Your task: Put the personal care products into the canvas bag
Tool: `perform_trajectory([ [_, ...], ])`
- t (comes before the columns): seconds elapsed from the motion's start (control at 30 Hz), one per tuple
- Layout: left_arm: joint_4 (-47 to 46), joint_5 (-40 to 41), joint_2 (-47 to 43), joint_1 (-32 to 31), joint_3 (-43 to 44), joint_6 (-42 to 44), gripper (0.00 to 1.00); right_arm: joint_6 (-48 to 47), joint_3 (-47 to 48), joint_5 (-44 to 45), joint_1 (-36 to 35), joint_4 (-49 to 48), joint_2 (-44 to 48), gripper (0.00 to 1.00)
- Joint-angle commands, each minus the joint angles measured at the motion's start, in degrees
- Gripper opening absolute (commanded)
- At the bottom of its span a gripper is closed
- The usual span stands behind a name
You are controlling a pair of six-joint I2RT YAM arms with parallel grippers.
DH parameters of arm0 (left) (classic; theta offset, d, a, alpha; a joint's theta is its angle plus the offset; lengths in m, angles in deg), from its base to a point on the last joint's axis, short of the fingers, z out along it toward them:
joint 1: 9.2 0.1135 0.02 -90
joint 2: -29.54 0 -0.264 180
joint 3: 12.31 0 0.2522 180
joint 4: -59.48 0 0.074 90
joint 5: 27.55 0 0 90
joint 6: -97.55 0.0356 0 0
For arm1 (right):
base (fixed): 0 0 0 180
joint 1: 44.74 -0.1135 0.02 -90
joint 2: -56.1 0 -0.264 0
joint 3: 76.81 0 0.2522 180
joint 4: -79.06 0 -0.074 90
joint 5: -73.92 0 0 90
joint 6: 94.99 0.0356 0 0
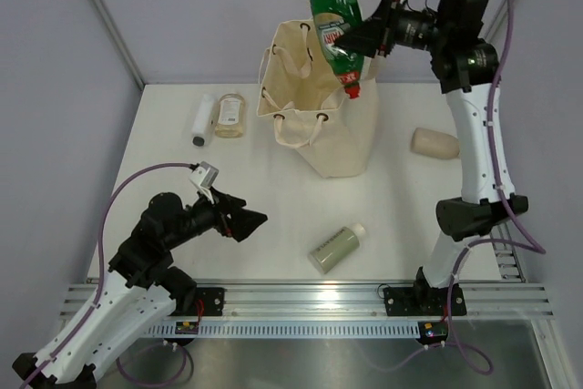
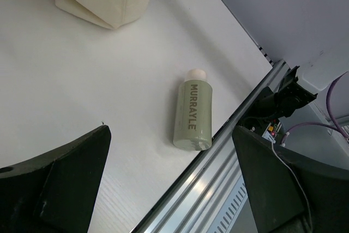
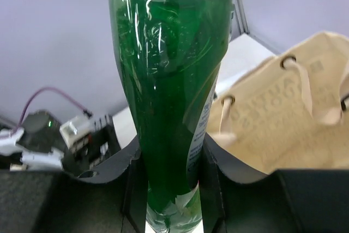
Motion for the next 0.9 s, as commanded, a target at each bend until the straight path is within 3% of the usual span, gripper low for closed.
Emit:
perform_trajectory([
  [0.0, -4.74, 0.30, 0.93, -0.02, 0.67, -0.07, 0.99, 11.34, 9.27, 15.59, -4.62, -15.05, -9.42, 0.00],
  [0.07, -3.77, 1.27, 1.98, -0.02, 1.37, 0.46, 0.99, 10.29, 14.79, 26.75, -7.87, -17.24, -14.79, 0.00],
  [0.2, -2.54, 1.45, 4.36, -0.02, 2.60, 1.77, 0.99, 6.34, 16.85, 45.57, -12.09, -18.66, -19.65, 0.00],
  [0.37, -4.38, 1.36, 5.86, -0.02, 2.34, 2.04, 0.99, -4.29, 3.52, 60.70, -13.24, -16.99, -14.51, 0.00],
  [0.5, -5.26, 2.24, 6.82, -0.02, 1.55, 1.87, 0.99, -15.09, -18.08, 66.50, -13.42, -22.62, -3.59, 0.00],
  [0.77, -5.96, 0.93, 8.49, -0.02, 2.69, -0.33, 0.99, -22.15, -29.47, 71.53, -13.42, -19.81, 1.00, 0.00],
  [0.83, -6.58, 0.13, 8.93, -0.11, 2.78, -1.38, 0.99, -23.02, -29.65, 71.18, -13.42, -18.93, -0.23, 0.06],
  [0.87, -6.75, -0.22, 9.63, -0.11, 2.87, -1.91, 0.99, -23.81, -29.04, 70.74, -13.42, -16.84, -2.15, 0.20],
])
